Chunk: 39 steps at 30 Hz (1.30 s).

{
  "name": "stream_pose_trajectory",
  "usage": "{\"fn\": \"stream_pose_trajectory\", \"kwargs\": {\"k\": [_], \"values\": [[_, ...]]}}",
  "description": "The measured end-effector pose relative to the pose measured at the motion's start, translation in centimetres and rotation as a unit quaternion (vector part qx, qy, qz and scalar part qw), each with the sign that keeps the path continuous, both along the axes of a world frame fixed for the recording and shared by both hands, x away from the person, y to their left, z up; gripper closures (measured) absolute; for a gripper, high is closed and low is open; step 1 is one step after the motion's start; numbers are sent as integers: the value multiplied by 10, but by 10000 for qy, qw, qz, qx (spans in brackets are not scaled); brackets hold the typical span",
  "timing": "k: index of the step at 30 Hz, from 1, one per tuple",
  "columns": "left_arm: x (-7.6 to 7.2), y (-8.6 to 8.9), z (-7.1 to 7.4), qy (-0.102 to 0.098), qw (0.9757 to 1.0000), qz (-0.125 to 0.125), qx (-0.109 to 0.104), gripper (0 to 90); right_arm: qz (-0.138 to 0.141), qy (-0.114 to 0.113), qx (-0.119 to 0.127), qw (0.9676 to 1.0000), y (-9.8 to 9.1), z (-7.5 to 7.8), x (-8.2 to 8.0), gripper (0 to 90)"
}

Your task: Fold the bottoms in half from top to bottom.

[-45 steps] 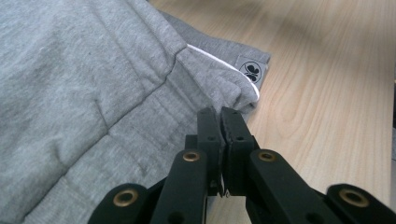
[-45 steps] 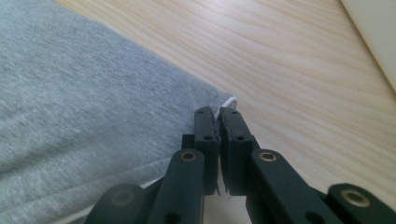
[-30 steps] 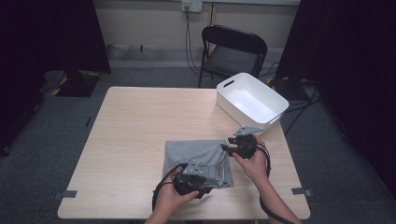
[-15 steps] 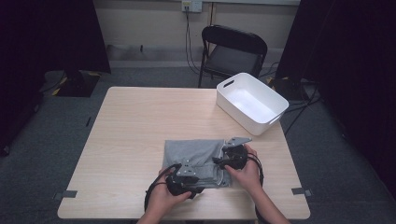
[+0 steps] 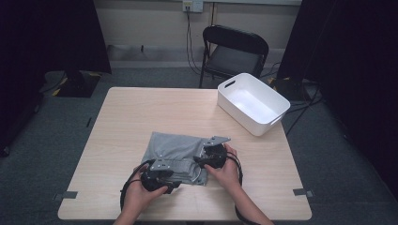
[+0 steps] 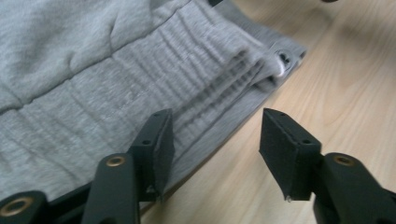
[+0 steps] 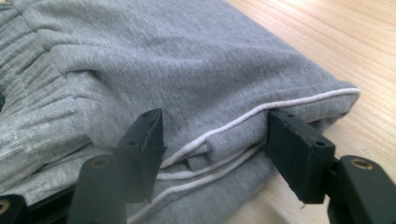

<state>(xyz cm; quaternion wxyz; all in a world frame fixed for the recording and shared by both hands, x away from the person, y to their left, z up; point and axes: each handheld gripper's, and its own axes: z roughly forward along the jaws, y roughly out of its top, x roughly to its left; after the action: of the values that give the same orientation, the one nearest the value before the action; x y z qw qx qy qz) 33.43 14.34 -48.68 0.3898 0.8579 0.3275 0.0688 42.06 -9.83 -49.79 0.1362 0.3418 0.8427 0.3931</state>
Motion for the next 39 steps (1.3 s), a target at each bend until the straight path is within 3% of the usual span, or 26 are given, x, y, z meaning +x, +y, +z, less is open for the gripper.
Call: {"fn": "stream_pose_trajectory", "kwargs": {"k": [3, 8, 14, 18, 25, 30, 35, 39], "values": [[-5, -7, 5, -58, 9999, -54, -99, 438, 29, 25, 98, 9999, -9, 5, 1, 336], [-12, -24, 12, -130, 9993, -250, -245, 452, -32, -61, -1, 10000, -30, 15, -1, 342], [-13, -45, 9, -333, 9980, -520, -135, 538, -160, -99, -5, 9998, -42, 19, 3, 348], [-10, -57, 6, -431, 9975, -552, -20, 564, -214, -115, -13, 9997, -43, 20, 8, 350], [-5, -62, -4, -334, 9975, -554, 292, 683, -172, -73, 4, 9998, -41, 18, 9, 368], [-3, -61, -6, -226, 9982, -429, 345, 786, 24, -3, -37, 10000, -40, 9, 1, 355], [-1, -61, -4, -3, 9994, -264, 241, 846, 107, 30, -88, 9999, -40, 2, -5, 337], [-3, -64, 5, -35, 9996, -268, 55, 860, 164, 46, -200, 9997, -39, -4, -7, 328]]}}
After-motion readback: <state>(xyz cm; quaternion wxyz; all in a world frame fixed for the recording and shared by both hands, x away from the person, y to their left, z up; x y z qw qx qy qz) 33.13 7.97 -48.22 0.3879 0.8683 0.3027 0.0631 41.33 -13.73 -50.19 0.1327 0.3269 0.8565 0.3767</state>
